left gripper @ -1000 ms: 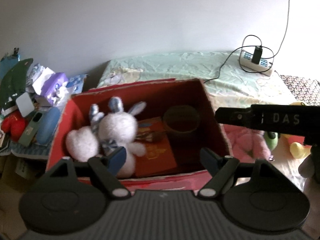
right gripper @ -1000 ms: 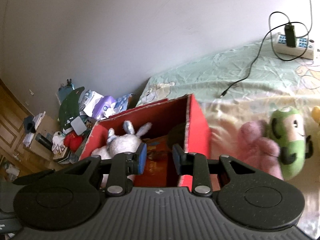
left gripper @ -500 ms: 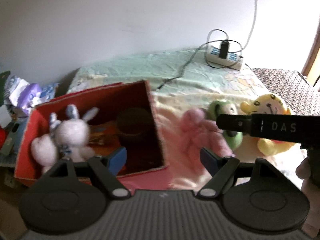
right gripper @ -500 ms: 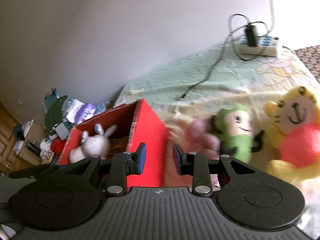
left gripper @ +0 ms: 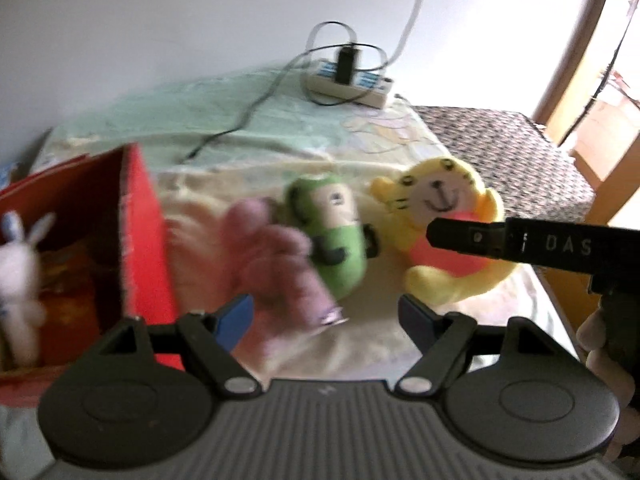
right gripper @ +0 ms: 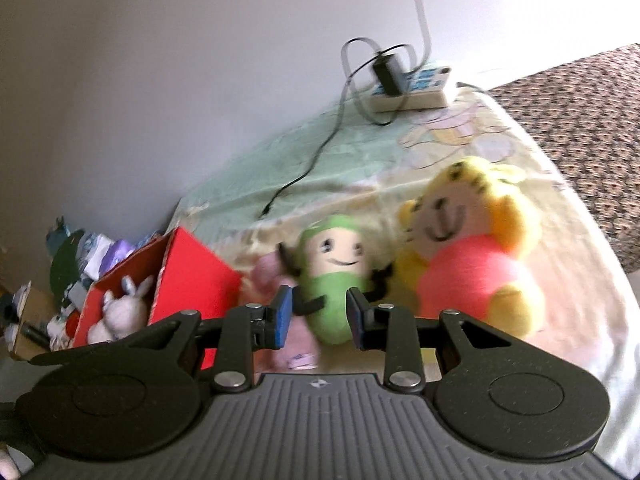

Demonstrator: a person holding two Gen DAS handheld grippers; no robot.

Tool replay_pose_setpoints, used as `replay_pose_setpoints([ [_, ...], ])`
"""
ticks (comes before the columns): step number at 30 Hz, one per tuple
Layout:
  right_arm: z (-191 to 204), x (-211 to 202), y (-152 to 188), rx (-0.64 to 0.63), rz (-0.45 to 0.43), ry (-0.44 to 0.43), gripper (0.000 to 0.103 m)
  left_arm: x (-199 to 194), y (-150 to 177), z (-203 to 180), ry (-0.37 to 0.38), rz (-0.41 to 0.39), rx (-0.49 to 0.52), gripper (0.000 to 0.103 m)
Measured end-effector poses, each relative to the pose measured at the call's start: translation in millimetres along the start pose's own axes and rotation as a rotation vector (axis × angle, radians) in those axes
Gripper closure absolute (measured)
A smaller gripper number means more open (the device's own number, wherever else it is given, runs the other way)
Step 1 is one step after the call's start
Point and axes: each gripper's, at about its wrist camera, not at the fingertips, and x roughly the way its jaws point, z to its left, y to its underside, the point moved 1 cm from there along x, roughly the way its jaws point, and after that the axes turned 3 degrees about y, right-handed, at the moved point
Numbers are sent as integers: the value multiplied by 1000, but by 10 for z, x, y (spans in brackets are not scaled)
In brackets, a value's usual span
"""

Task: Organize objects
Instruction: 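Withdraw both grippers from the box toward the yellow tiger plush, then close both grippers on the yellow tiger plush's pink belly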

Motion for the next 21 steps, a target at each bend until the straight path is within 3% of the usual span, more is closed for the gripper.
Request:
replay_pose_setpoints([
  [4,-270,-76,-70,43,-25,42,62,165,-110,-213,61,1,33,22],
  [8,-510,-118,-125,70,-45,98,62,390,-209,-391,116,20,54,22],
  [15,-868,-102,-166,115,-36,168,58,805,-298,-530,227,93,-1,21],
  [21,-1158,38,-172,174,4,193,54,1124,-335,-640,268,146,-33,18],
])
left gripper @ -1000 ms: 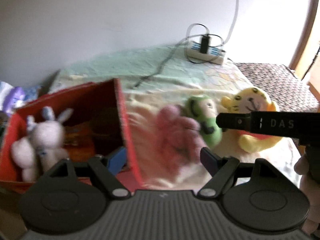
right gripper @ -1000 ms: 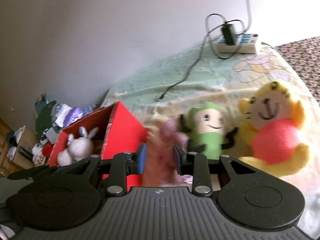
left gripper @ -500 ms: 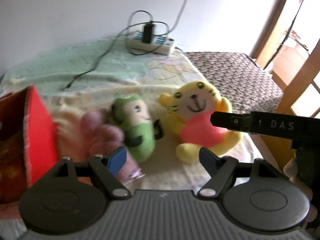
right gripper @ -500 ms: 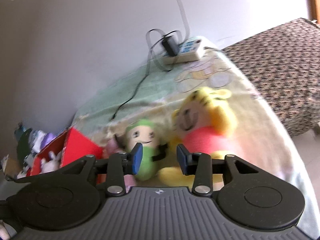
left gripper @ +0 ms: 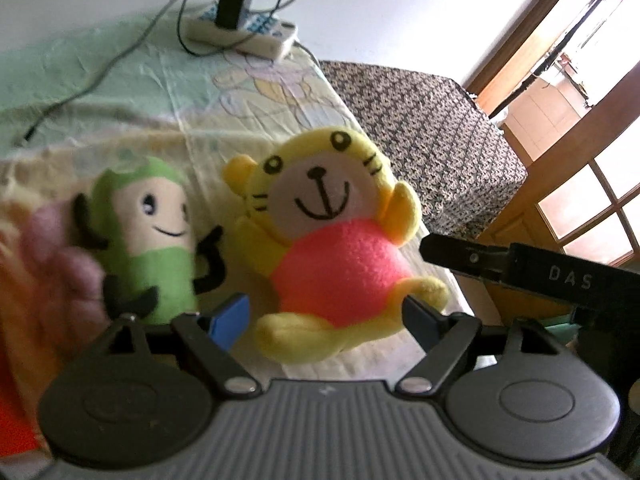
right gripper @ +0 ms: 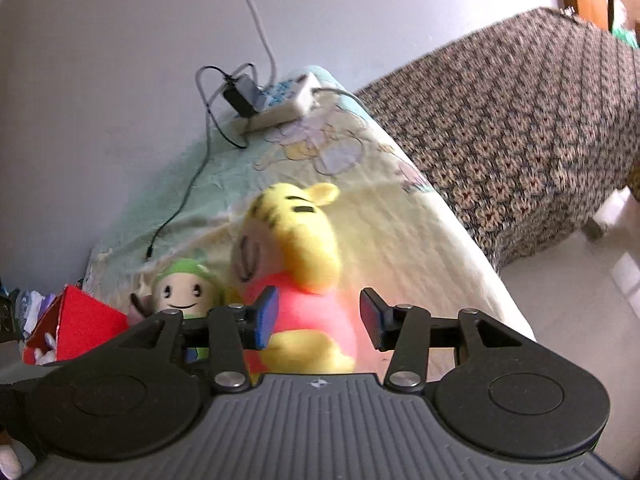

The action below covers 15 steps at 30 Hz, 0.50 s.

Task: Organize objects
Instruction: 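Close both grippers on the yellow tiger plush's pink belly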

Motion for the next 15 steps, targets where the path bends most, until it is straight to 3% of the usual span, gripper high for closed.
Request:
replay_pose_setpoints([
  [9,-106,408,-88,64,87,-63,54,317,-84,-5,51,61,-2,14],
  [11,-104,471,-116,76,99,-79,45,359,-106,23,61,68,-1,13],
  [15,-98,585,-168,104,127,-131,41,439,-154,115,69,75,-17,12],
])
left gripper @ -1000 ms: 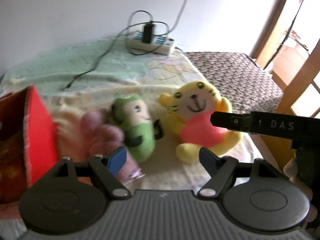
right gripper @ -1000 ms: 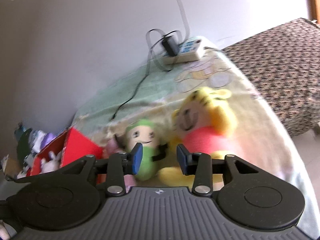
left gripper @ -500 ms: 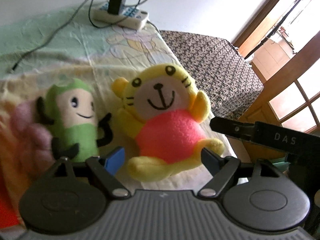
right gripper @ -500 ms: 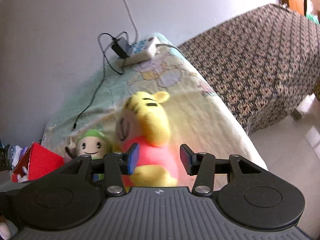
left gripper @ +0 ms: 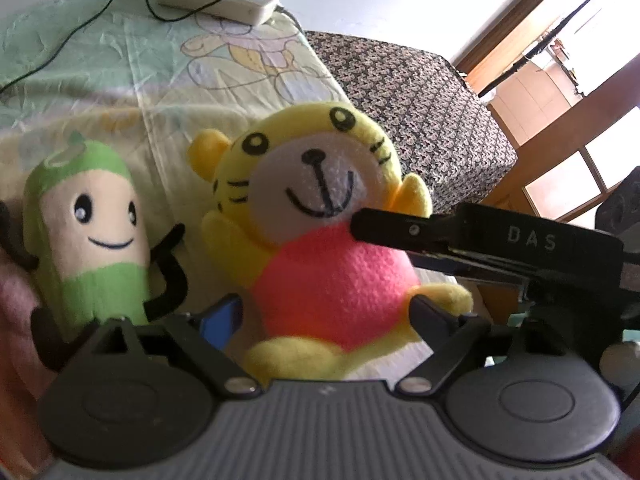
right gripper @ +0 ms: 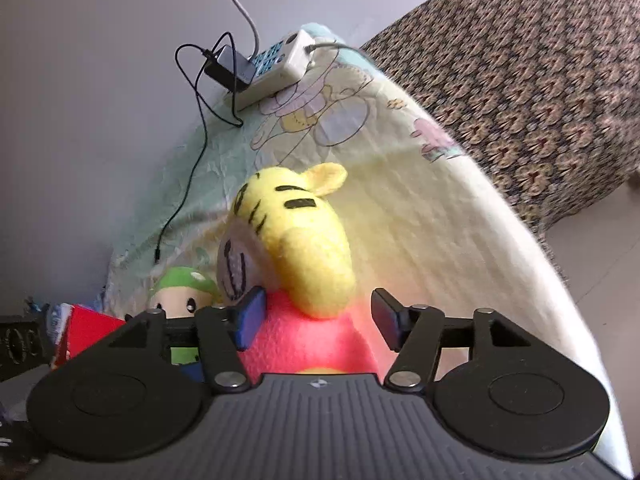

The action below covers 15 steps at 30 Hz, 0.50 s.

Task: Organize objects
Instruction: 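Close both grippers on the yellow tiger plush's pink belly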

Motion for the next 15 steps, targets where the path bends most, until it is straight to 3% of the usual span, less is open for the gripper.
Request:
replay_pose_setpoints([
  [7,20,179,-23,25,60,-86,44,97,-40,64,4,1,-16,12],
  [15,11,57,28,4,40,-104,56,38,-23,11,18,-5,4,18],
])
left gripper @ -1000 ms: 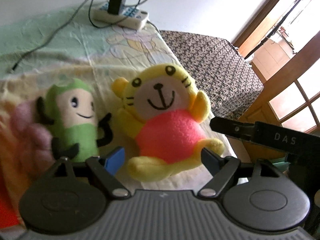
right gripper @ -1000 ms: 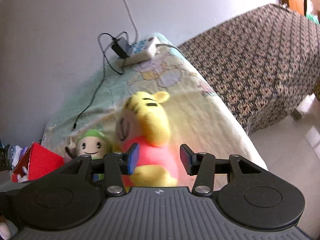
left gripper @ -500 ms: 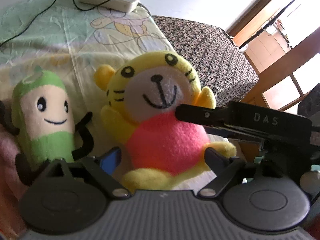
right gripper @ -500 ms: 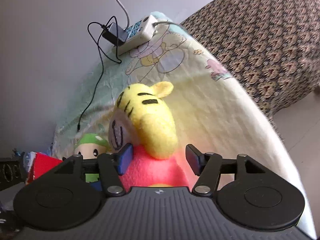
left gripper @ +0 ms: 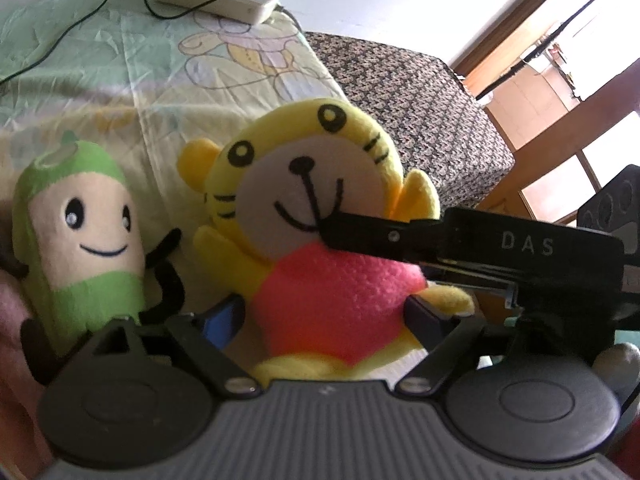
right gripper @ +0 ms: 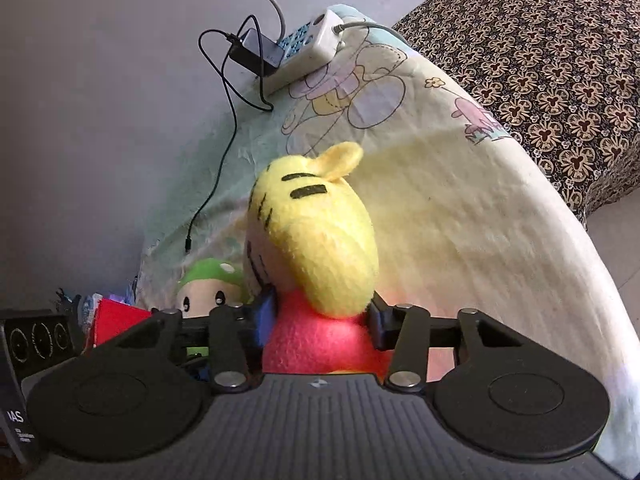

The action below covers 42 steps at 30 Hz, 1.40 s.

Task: Organize objects
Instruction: 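Close both grippers on the yellow tiger plush's pink belly, then lift the yellow tiger plush and carry it to the red box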

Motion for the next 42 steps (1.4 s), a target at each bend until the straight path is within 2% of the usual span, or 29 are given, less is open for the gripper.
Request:
replay_pose_setpoints([
  [3,11,-97,47,-11,-12,8,57,-51,40,-73,10,0,24,24],
  [15,168,-598,291,-46,-77,-1,58,-431,333,-400,48,-55,125,24],
  [21,401,-765,459,-91,-80,-57,58,-809,499,-522,53,-141,171,24],
  [23,539,-800,514,-119,-100,-67,58,-931,563,-530,31,-170,185,24],
  [32,1143,-770,700,-193,-91,-159,59,-1650,821,-242,-5,-299,140,24],
  [42,1983,-398,982,-293,-60,-263,58,-2446,996,271,-111,-430,110,24],
])
